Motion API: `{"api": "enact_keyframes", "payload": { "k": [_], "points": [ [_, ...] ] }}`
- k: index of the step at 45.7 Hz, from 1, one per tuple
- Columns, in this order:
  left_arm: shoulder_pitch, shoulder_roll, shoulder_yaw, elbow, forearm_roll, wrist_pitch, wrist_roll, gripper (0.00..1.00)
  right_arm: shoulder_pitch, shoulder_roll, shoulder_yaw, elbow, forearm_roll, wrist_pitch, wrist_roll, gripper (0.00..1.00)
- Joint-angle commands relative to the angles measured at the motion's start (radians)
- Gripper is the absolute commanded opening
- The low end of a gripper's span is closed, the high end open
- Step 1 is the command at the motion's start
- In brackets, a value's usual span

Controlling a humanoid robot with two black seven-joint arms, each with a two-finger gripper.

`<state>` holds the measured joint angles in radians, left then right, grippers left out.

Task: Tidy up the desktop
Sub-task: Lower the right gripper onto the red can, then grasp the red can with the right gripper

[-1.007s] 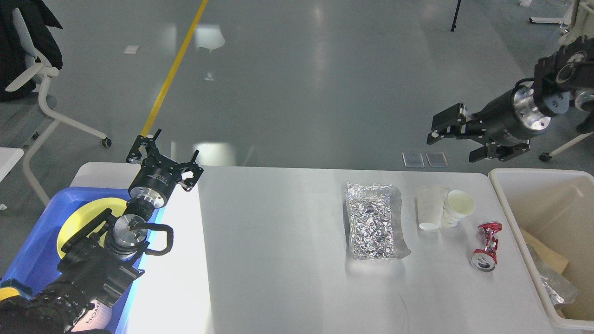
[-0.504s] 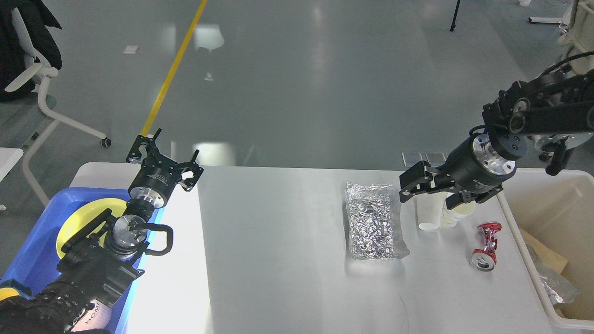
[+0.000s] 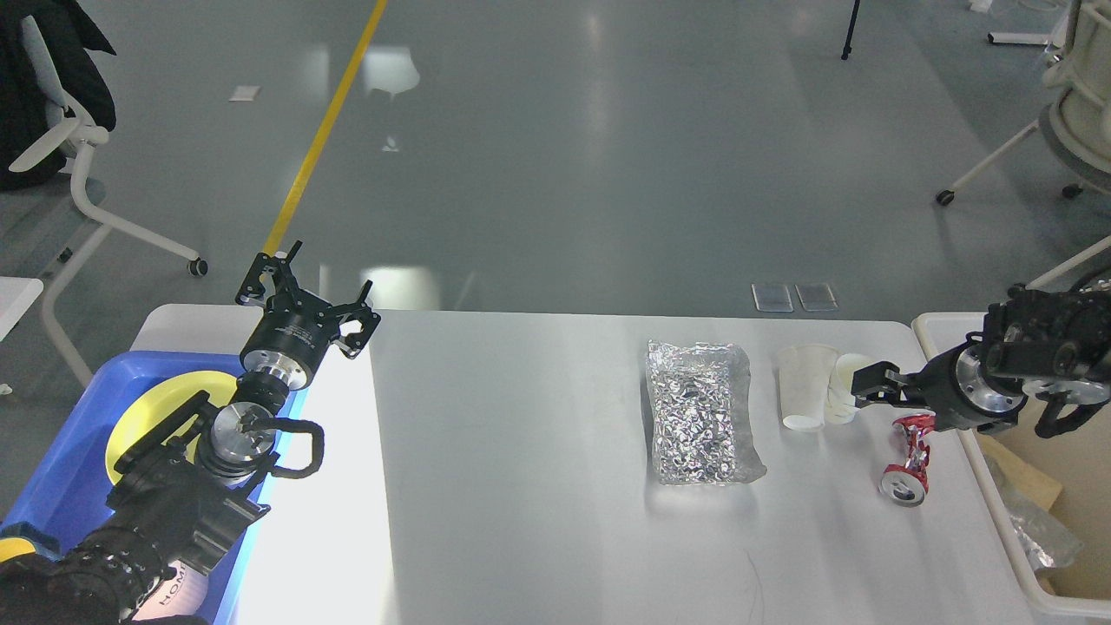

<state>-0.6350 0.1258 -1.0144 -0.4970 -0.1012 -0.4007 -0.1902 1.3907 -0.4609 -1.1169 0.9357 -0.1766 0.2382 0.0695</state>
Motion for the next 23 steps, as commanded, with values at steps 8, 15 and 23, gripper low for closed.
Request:
{"api": "enact_keyframes", "payload": {
  "k": [8, 15, 23],
  "points": [
    [0.000, 0.000, 0.000, 0.000, 0.000, -0.001, 0.000, 0.98, -0.188, 0.013, 0.019, -0.179, 0.000, -0.026, 0.004, 1.00],
    [0.000, 0.000, 0.000, 0.000, 0.000, -0.001, 0.001, 0.98, -0.231, 0.015, 0.054, -0.201, 0.000, -0.043, 0.004, 1.00],
    [0.000, 0.000, 0.000, 0.000, 0.000, 0.000, 0.000, 0.98, -0.291, 0.031, 0.086, -0.239, 0.002, -0.085, 0.004, 1.00]
  ]
}}
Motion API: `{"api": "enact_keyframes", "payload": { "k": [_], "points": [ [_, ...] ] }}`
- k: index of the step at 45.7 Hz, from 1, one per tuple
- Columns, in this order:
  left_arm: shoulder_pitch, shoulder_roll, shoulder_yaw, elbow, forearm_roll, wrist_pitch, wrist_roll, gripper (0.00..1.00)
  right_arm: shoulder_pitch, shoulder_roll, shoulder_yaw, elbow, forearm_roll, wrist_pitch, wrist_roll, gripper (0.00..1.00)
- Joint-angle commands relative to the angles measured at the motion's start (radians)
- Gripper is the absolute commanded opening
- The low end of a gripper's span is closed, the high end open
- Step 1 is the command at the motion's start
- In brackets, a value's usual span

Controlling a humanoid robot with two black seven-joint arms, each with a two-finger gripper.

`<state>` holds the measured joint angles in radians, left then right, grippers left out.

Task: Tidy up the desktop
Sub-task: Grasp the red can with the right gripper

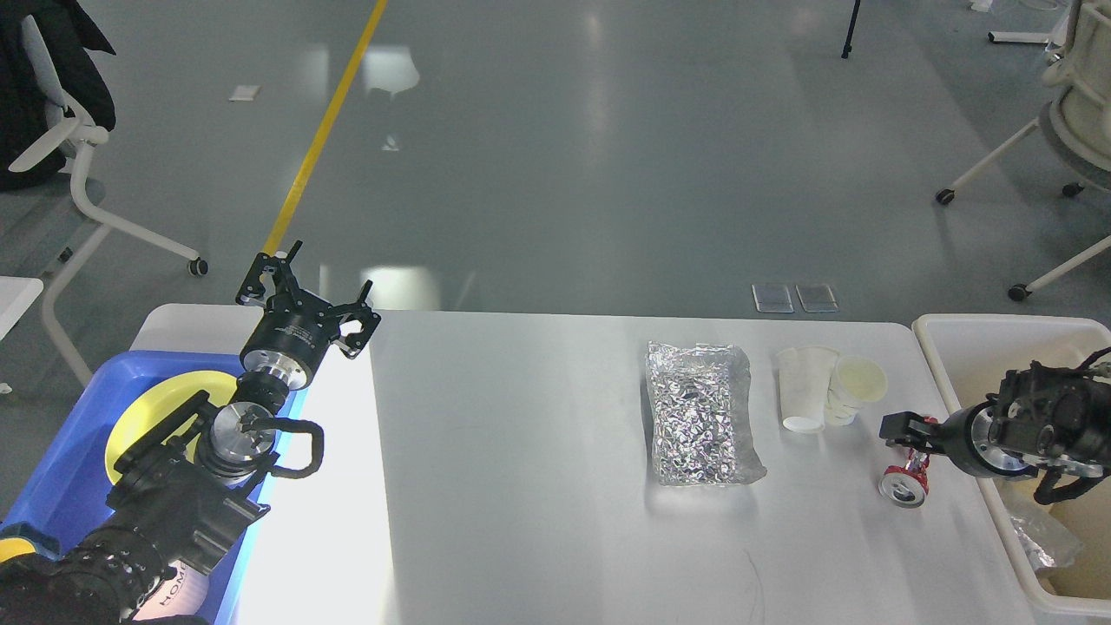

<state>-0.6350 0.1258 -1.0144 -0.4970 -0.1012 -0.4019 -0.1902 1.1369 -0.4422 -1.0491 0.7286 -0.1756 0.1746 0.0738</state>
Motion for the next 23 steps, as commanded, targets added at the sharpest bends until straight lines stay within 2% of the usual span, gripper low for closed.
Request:
{"api": "enact_keyframes", "payload": {
  "k": [1, 11, 23],
  "points": [
    [0.000, 0.000, 0.000, 0.000, 0.000, 0.002, 0.000, 0.98, -0.045, 0.014, 0.021, -0.040, 0.001, -0.023, 0.000, 1.00],
    [0.000, 0.000, 0.000, 0.000, 0.000, 0.000, 0.000, 0.98, -0.111, 0.034, 0.032, -0.109, 0.002, -0.027, 0.000, 1.00],
    [0.000, 0.000, 0.000, 0.000, 0.000, 0.002, 0.001, 0.98, -0.126, 0.053, 0.043, -0.103, 0.007, -0.018, 0.000, 1.00]
  ]
}}
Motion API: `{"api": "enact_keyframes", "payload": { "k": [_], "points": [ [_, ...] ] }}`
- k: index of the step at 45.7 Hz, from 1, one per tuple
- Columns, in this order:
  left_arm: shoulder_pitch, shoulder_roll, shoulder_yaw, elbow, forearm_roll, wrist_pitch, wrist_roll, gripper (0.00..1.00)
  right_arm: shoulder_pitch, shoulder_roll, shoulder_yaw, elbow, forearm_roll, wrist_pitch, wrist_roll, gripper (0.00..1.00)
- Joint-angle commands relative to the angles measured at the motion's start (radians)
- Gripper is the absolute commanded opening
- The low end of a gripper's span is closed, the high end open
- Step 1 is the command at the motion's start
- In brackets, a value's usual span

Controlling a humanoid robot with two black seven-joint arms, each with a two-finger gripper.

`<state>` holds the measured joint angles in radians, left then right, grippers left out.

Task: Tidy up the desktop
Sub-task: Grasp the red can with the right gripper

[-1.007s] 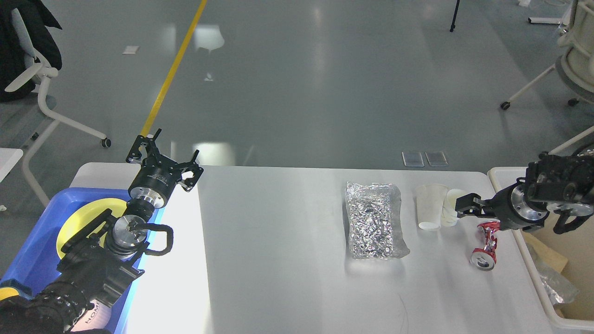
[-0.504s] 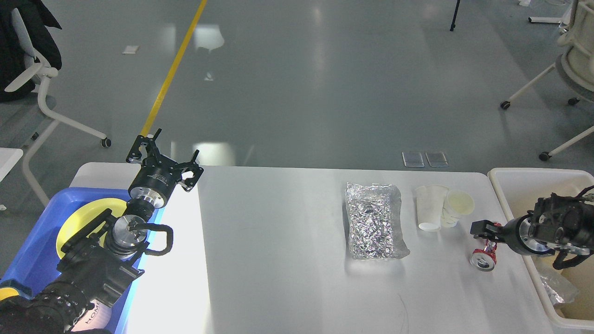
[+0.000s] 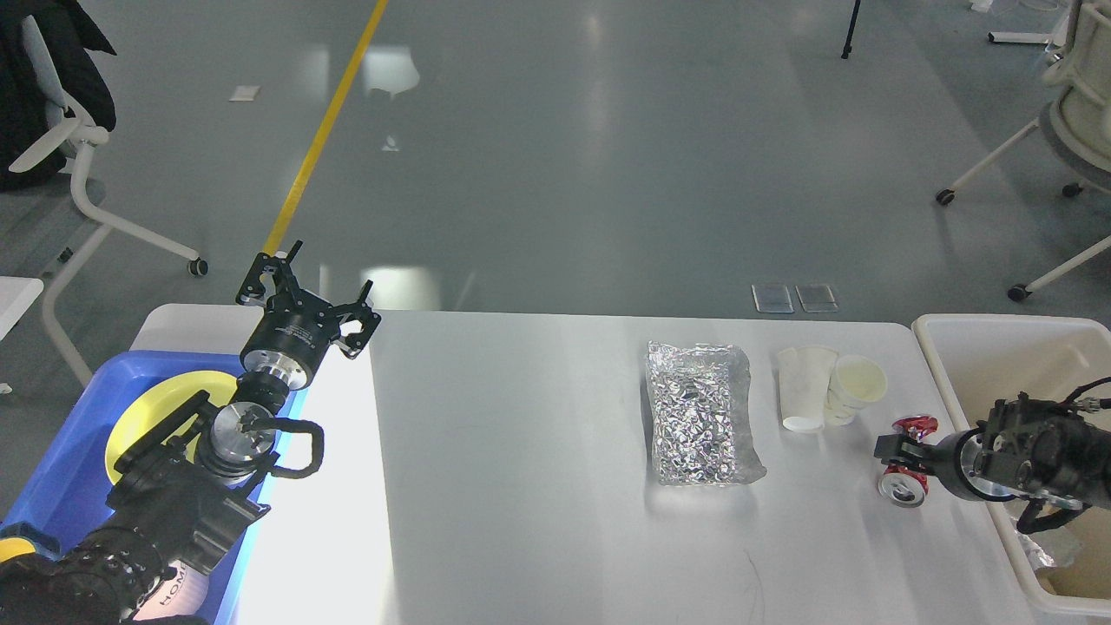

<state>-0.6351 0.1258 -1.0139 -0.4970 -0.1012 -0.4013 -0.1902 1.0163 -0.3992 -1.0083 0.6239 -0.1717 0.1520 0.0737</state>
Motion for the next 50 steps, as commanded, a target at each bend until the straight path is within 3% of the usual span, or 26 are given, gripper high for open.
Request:
{"api": "enact_keyframes", "payload": {
  "k": [1, 13, 17, 19, 20, 22, 25, 27, 28, 29, 50],
  "points": [
    [0.000, 0.000, 0.000, 0.000, 0.000, -0.001, 0.000, 0.98, -0.008, 0.010, 0.003, 0.002, 0.005, 0.004, 0.000, 1.00],
    [0.000, 0.000, 0.000, 0.000, 0.000, 0.001, 0.000, 0.98, -0.028, 0.011, 0.023, 0.000, 0.005, 0.003, 0.000, 0.98],
    [0.000, 0.000, -0.002, 0.000, 0.000, -0.001, 0.000, 0.98, -0.030, 0.011, 0.023, -0.001, 0.005, 0.001, 0.000, 0.89],
    [0.000, 0.000, 0.000, 0.000, 0.000, -0.001, 0.000, 0.98, -0.030, 0.011, 0.023, -0.001, 0.005, 0.000, 0.001, 0.76],
    [0.000, 0.000, 0.000, 0.000, 0.000, -0.001, 0.000, 0.98, -0.028, 0.011, 0.023, 0.000, 0.005, 0.001, 0.001, 0.62],
    [0.000, 0.000, -0.002, 0.000, 0.000, 0.001, 0.000, 0.98, -0.028, 0.011, 0.022, -0.001, 0.005, 0.004, 0.003, 0.50],
    [0.000, 0.000, -0.002, 0.000, 0.000, -0.001, 0.000, 0.98, -0.028, 0.011, 0.022, 0.004, 0.003, 0.008, 0.003, 0.42],
    [0.000, 0.000, -0.002, 0.000, 0.000, -0.001, 0.000, 0.98, -0.027, 0.010, 0.020, 0.007, 0.003, 0.014, 0.005, 0.31],
    [0.000, 0.000, 0.000, 0.000, 0.000, -0.001, 0.000, 0.98, -0.027, 0.008, 0.020, 0.007, 0.003, 0.014, 0.006, 0.21],
    [0.000, 0.000, 0.000, 0.000, 0.000, -0.001, 0.001, 0.98, -0.027, 0.008, 0.019, 0.008, 0.003, 0.015, 0.014, 0.00],
    [0.000, 0.000, 0.000, 0.000, 0.000, -0.001, 0.000, 0.98, 0.014, -0.053, 0.007, 0.057, -0.002, 0.018, 0.020, 0.00]
  ]
}}
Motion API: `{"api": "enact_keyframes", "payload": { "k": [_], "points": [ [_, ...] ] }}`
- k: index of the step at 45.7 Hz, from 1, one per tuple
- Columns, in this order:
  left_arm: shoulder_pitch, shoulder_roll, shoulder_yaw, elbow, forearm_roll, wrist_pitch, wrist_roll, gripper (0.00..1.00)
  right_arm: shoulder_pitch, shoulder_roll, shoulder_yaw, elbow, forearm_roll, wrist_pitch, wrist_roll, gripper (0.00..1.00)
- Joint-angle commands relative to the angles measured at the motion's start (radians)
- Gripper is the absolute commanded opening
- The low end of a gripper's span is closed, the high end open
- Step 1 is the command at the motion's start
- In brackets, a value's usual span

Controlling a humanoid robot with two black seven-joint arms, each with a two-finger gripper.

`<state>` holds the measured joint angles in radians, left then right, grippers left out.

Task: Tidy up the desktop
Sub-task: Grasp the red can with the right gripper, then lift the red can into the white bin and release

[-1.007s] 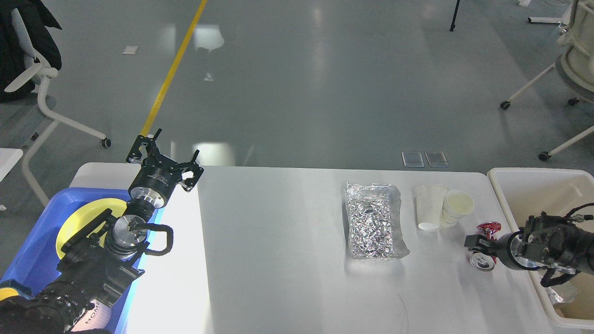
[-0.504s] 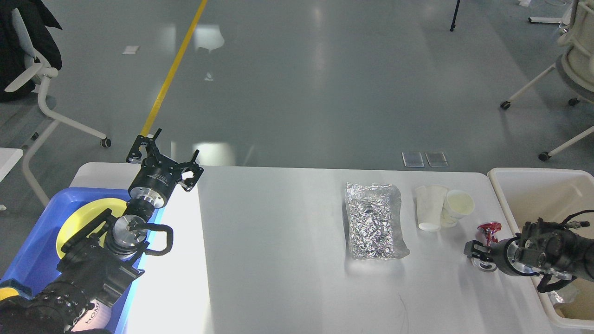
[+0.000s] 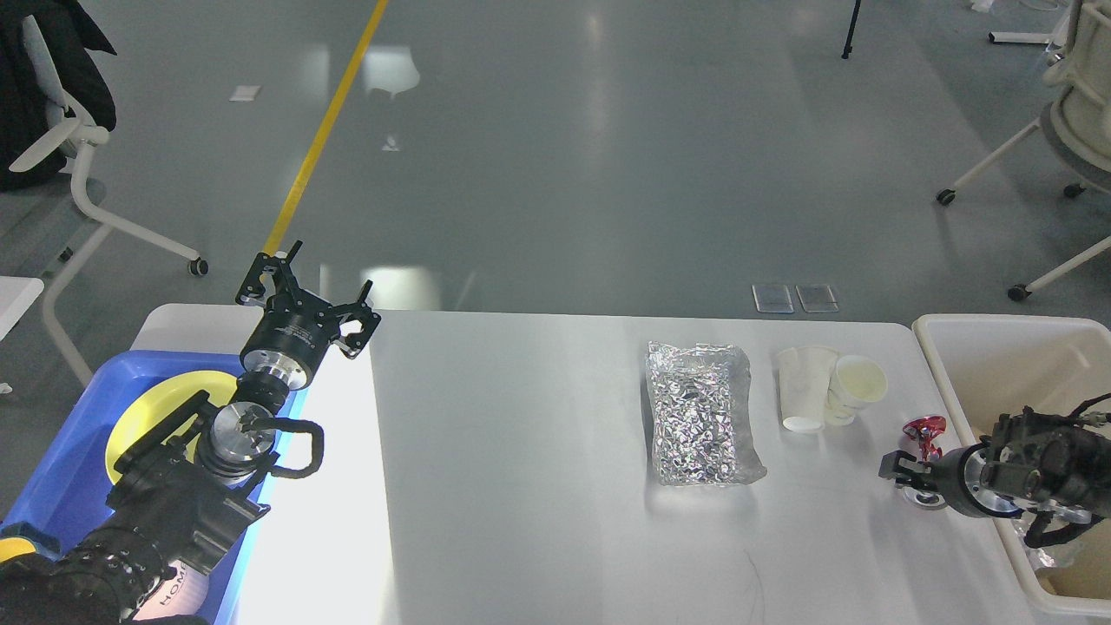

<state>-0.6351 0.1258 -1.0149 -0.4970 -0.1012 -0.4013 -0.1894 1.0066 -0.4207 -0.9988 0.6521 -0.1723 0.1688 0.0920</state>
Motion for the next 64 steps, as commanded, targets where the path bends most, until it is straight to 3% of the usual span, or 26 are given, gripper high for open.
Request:
{"api": "enact_keyframes", "payload": {
  "k": [1, 9, 17, 26, 30, 37, 46, 55, 64],
  "points": [
    [0.000, 0.000, -0.001, 0.000, 0.000, -0.001, -0.001, 0.98, 0.035, -0.041, -0.003, 0.038, -0.001, 0.004, 0.002, 0.00],
    [0.000, 0.000, -0.001, 0.000, 0.000, 0.001, -0.001, 0.98, 0.197, -0.188, -0.012, 0.156, -0.022, 0.138, 0.002, 0.00],
    [0.000, 0.002, -0.001, 0.000, 0.000, -0.001, -0.001, 0.98, 0.541, -0.346, -0.026, 0.224, -0.134, 0.438, 0.002, 0.00],
    [0.000, 0.002, -0.001, 0.000, 0.000, -0.001, -0.001, 0.98, 0.937, -0.363, -0.024, 0.285, -0.147, 0.790, -0.014, 0.00],
    [0.000, 0.002, -0.001, 0.000, 0.000, -0.001, -0.001, 0.98, 1.055, -0.346, -0.023, 0.375, -0.147, 0.791, -0.041, 0.00],
    [0.000, 0.002, -0.001, 0.000, 0.000, -0.001, -0.001, 0.98, 1.181, -0.314, -0.021, 0.550, -0.147, 0.791, -0.140, 0.00],
    [0.000, 0.002, -0.001, 0.000, 0.000, 0.001, -0.001, 0.98, 1.241, -0.299, -0.020, 0.762, -0.145, 0.749, -0.167, 0.00],
    [0.000, 0.000, -0.001, 0.000, 0.000, -0.001, -0.001, 0.98, 1.186, -0.302, -0.069, 0.690, -0.151, 0.673, -0.183, 0.00],
    [0.000, 0.000, -0.001, 0.000, 0.000, -0.001, -0.001, 0.98, 0.920, -0.349, -0.072, 0.396, -0.151, 0.569, -0.179, 0.00]
  ]
}}
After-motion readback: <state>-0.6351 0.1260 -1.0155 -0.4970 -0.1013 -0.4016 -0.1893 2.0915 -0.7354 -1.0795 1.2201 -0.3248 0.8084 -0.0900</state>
